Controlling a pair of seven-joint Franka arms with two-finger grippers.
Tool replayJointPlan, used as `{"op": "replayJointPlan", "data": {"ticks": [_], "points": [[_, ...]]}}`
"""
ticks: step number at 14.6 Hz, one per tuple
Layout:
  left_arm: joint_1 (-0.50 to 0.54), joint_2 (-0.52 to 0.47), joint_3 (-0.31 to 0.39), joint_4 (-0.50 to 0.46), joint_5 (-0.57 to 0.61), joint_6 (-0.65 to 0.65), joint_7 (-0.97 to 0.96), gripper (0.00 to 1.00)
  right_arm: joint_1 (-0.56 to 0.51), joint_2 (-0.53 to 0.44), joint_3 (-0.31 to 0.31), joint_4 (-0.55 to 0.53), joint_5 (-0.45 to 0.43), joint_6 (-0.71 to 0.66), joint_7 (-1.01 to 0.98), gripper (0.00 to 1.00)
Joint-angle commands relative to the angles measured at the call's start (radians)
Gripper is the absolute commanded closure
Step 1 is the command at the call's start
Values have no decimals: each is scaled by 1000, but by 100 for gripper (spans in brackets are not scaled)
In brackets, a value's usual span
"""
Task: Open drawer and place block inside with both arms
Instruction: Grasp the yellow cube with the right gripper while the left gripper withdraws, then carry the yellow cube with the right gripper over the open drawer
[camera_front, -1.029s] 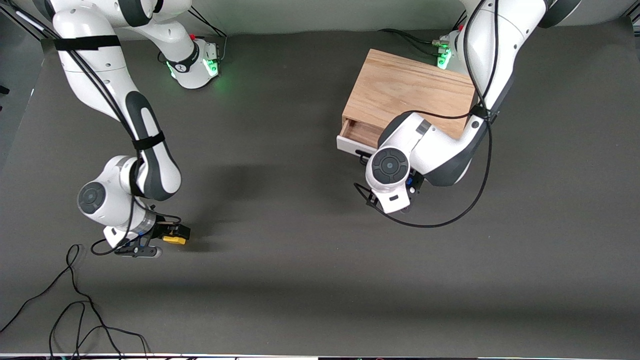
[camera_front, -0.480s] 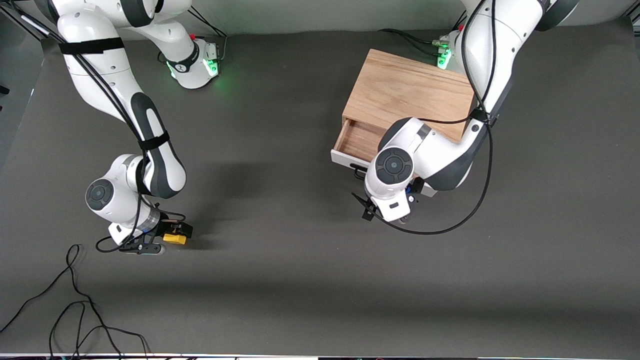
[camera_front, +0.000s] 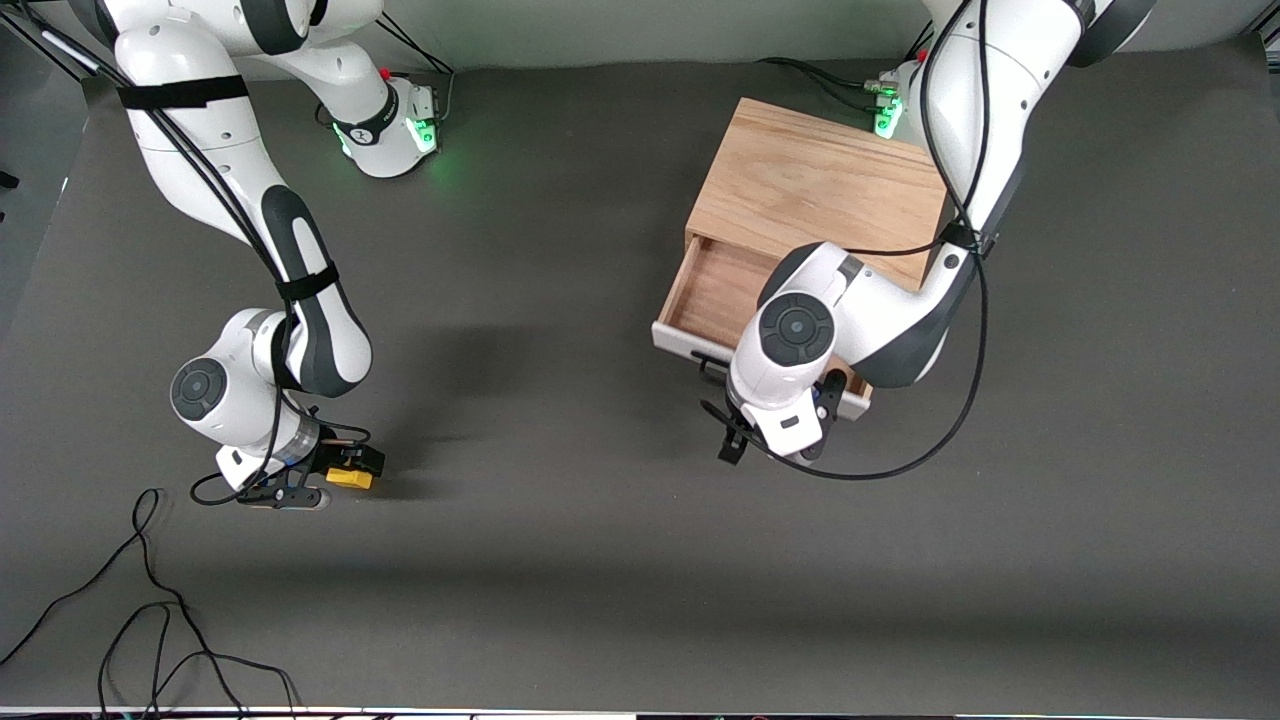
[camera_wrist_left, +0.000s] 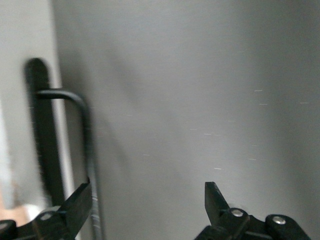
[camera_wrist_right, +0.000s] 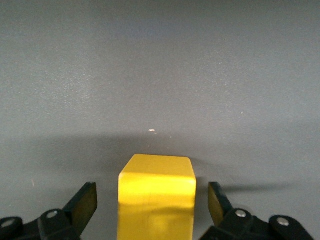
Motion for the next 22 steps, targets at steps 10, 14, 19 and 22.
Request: {"op": "replayJointPlan", "data": {"ticks": [10,14,19,22], "points": [[288,-364,6,141,-204,-613,696,0,13,-31,-6,17,15,-28,-57,84],[452,-485,7,73,-232,-753,1110,0,14,-103,-17,133,14,-298,-46,84],[652,-657,18,-115,-268,-758,1653,0,28,-143,-23,487,-111,-773,185,84],[652,-742,19,-246,-214,-678,1757,0,106,-134,-22,716,-103,-990,415,84]]}}
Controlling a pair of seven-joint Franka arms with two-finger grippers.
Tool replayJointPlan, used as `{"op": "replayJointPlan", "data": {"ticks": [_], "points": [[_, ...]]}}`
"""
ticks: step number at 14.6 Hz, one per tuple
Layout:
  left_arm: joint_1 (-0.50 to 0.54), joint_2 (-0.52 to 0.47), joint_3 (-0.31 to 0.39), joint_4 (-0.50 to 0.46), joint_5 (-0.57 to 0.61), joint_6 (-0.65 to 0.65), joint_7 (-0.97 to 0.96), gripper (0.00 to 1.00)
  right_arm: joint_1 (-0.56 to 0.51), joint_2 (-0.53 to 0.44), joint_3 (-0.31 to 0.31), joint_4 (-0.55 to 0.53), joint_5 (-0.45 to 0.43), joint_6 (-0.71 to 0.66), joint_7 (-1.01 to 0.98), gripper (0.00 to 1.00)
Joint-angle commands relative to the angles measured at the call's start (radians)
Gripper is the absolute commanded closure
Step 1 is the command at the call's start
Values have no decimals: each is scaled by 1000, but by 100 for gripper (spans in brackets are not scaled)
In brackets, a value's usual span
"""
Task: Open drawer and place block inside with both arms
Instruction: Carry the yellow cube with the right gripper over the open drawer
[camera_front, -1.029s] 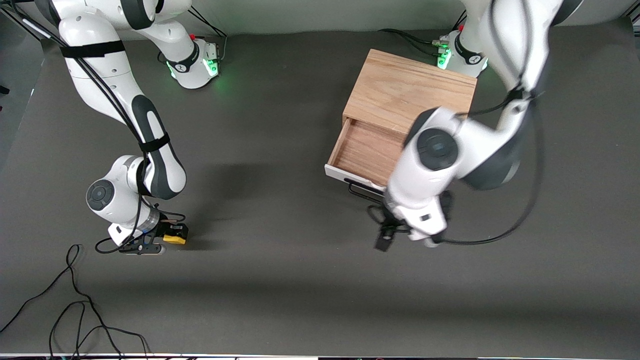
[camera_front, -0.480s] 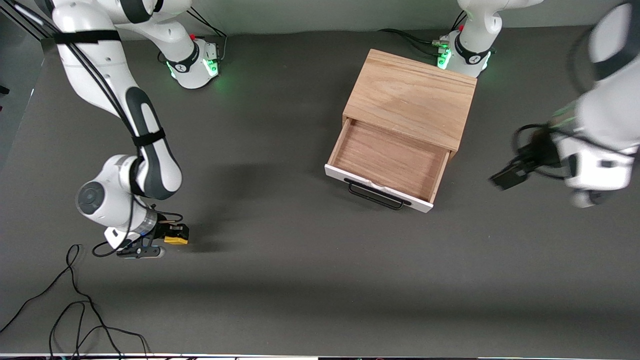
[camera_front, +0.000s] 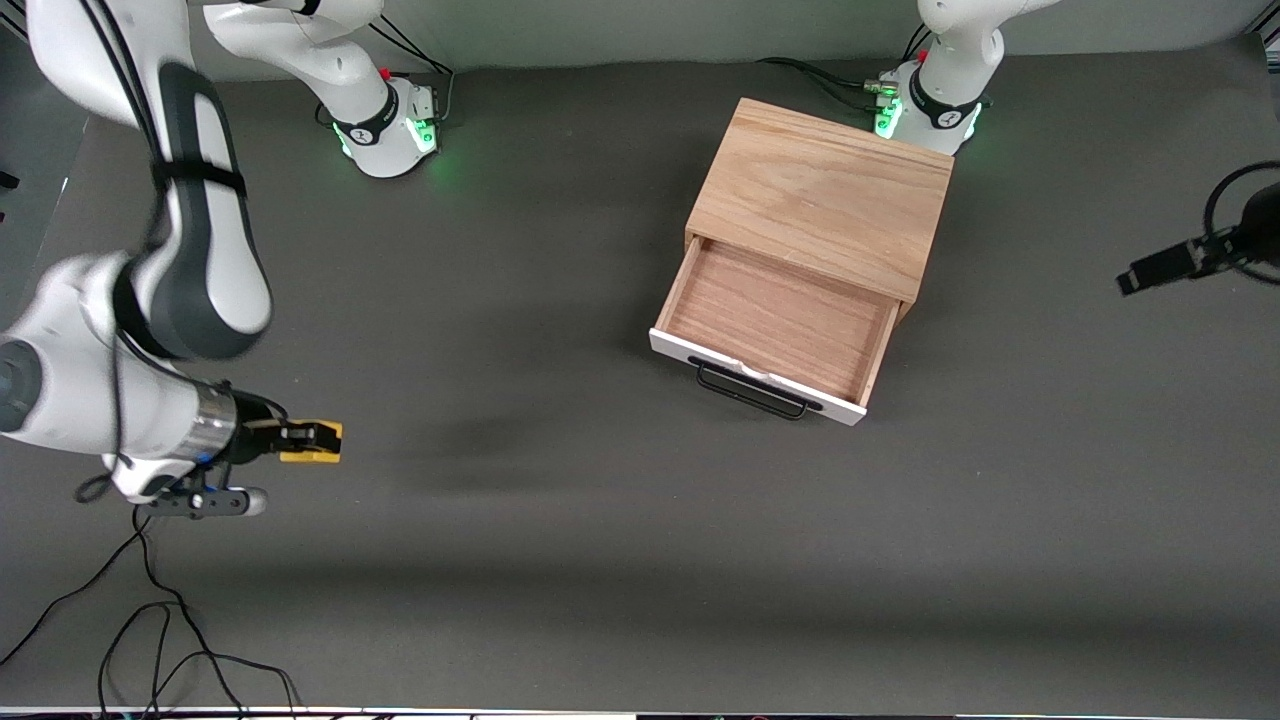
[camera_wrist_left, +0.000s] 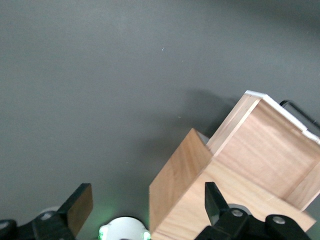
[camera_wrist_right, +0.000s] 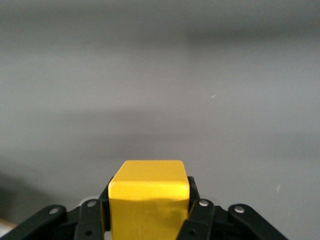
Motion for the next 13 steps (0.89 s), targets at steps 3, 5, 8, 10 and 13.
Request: {"op": "replayJointPlan", "data": {"ticks": [3,5,8,10,13], "points": [[-25,-232,-9,-339,76,253,179,0,151,33,67,272,-19,-151,388,84],[-25,-244,-9,-362,76,277,213,0,220,63,116,337,-22,-131,560,84],[-22,-227,-6,-330,50,281,216,0,326,101,159,354,-29,-17,706,83],[-27,-224,-7,-319,36,283,216,0,416,143,159,354,-68,68,827,78],[-32,-207,-12,-295,34,272,216,0,548,230,161,353,-178,160,970,78]]}}
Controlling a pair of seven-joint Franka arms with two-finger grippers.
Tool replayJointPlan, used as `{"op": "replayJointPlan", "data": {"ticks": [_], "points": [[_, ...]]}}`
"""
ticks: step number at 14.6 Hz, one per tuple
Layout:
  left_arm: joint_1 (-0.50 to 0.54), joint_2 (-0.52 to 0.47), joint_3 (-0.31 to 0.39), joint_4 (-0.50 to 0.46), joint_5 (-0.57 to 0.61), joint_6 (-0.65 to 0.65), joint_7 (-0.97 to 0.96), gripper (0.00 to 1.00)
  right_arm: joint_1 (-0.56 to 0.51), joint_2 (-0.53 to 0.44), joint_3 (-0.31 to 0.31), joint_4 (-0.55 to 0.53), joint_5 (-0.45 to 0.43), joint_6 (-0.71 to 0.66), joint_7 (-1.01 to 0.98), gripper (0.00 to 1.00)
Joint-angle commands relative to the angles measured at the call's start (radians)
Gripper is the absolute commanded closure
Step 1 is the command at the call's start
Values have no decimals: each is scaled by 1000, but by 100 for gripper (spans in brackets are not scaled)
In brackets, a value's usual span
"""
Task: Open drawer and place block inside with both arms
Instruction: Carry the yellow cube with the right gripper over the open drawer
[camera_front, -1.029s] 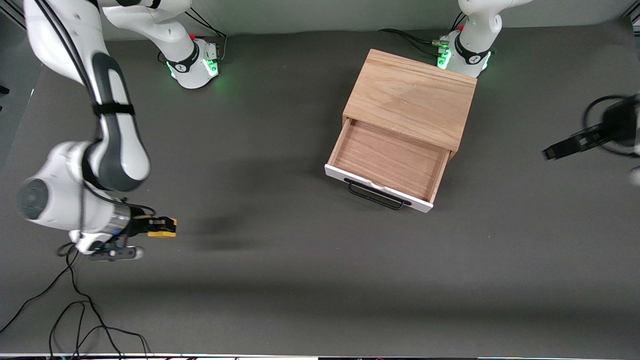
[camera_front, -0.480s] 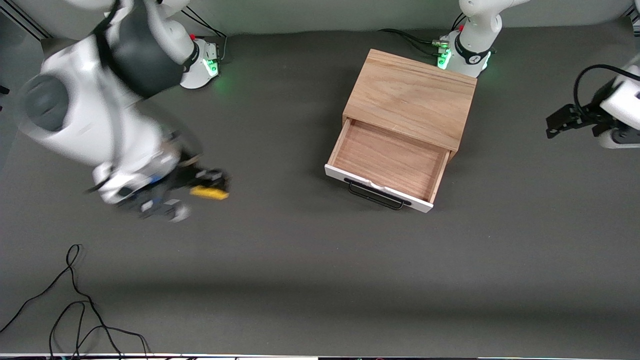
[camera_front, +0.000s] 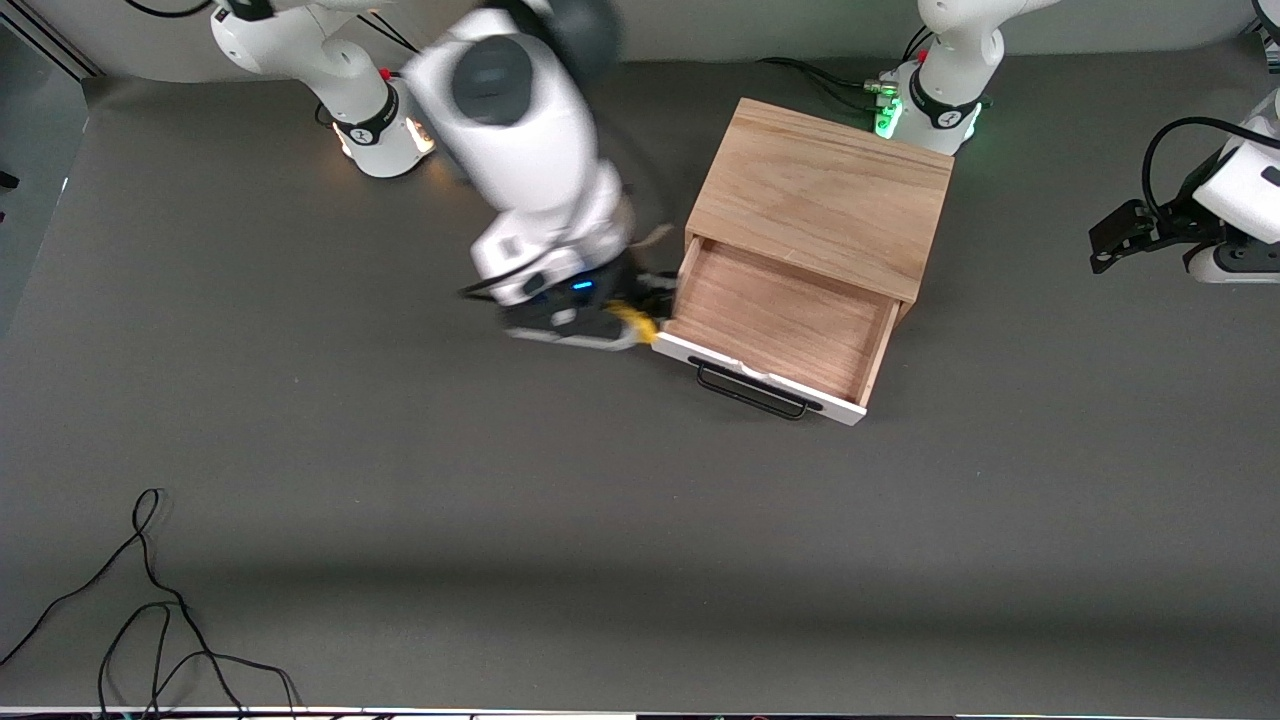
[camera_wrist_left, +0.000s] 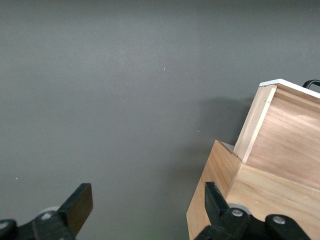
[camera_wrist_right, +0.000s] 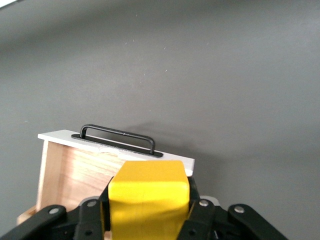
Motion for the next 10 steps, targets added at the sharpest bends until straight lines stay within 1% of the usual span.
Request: {"op": "replayJointPlan", "data": {"ticks": [1,3,6,7,8,9,10], "points": [[-10,11,5,36,-12,-8,20,0,97,107,-8,48,-64,86,161,78],[-8,23,5,63,-10,-11,20,0,132,147,-8,47,-92,107,188,78],[-13,49,7,92,-12,-11,14,0,155,193,-8,44,-90,107,191,78],[-43,61,16,105,-10,-13,13,0,161,211,-7,42,-90,107,194,78],[-127,78,75,114,-10,-13,1,0,163,226,-7,44,-89,108,215,78],[-223,87,177,123,-9,-13,-4,0,163,236,4,42,-87,108,236,78],[-305,89,259,126,-7,-11,-4,0,163,239,16,39,-84,108,246,78]]}}
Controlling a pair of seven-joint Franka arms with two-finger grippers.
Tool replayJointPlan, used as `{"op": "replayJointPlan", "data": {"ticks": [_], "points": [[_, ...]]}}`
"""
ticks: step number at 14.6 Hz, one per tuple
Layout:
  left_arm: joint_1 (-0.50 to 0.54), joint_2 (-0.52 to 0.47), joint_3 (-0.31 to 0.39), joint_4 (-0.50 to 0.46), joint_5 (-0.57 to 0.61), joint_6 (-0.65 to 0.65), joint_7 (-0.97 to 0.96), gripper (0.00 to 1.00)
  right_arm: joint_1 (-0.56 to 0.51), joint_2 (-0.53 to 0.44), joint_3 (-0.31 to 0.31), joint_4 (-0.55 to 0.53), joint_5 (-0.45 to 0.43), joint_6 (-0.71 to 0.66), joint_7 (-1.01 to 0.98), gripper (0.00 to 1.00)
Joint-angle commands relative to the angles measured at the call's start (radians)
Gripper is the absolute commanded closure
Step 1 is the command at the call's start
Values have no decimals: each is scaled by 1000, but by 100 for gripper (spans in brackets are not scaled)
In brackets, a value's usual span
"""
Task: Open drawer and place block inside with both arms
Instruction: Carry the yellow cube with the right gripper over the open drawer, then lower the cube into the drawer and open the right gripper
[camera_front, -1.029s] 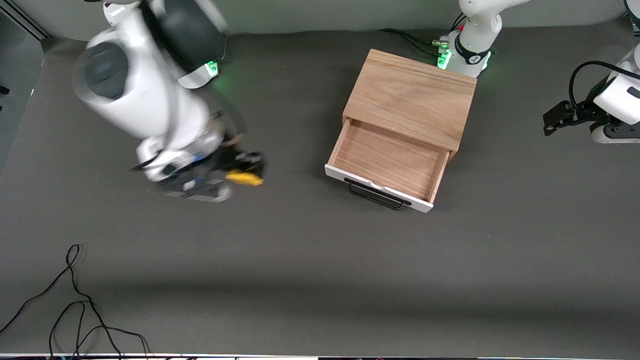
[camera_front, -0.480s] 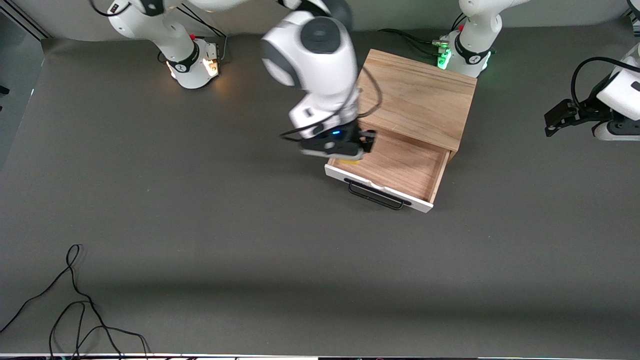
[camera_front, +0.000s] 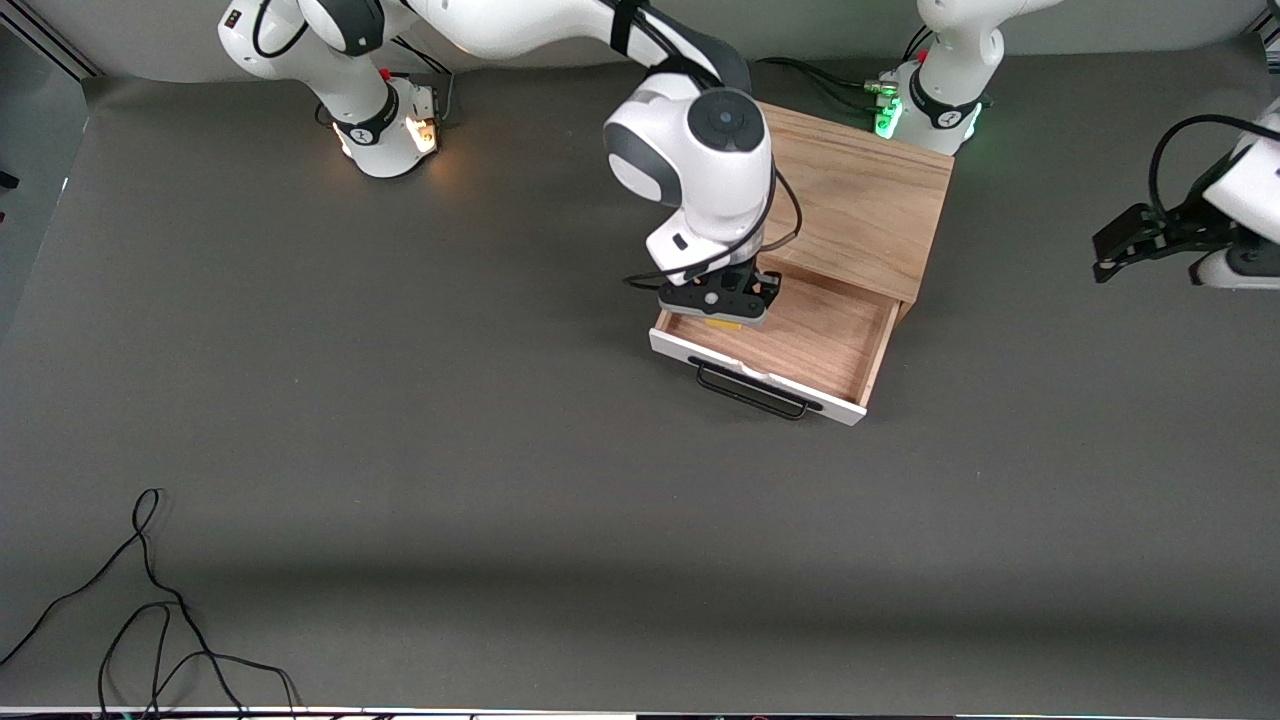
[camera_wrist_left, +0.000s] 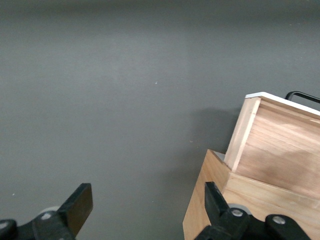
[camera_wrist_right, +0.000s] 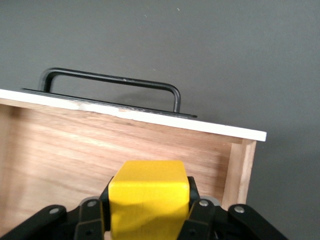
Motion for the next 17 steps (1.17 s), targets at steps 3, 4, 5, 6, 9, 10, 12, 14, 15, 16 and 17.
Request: {"op": "replayJointPlan", "data": {"ticks": [3,4,5,6,9,10,12,14,15,16,17], "points": [[-217,33,221,53,-4,-11,11,0,10,33,15,35,-9,-7,94,75],[-217,37,221,61,-6,-11,8,0,14,38,15,23,-12,-6,103,71],[-217,46,221,75,-4,-11,2,0,25,39,15,9,-14,-6,116,71],[-220,57,221,88,-4,-16,-1,0,25,44,15,4,-14,-6,119,71],[-224,62,214,93,0,-33,-15,0,26,62,15,4,-14,-4,122,66],[-213,63,197,93,2,-33,-27,0,28,62,14,4,-15,-4,123,41],[-211,68,183,93,8,-34,-27,0,30,62,14,6,-22,-4,145,0],[-213,80,186,105,8,-36,-24,0,31,53,14,10,-22,-4,146,0],[-213,103,188,145,8,-56,-24,0,31,47,12,21,-22,-6,142,0],[-211,129,188,189,8,-101,-24,0,28,26,11,24,-22,-12,140,0],[-211,137,189,214,8,-122,-22,0,23,-6,6,24,-22,-20,134,0]]}}
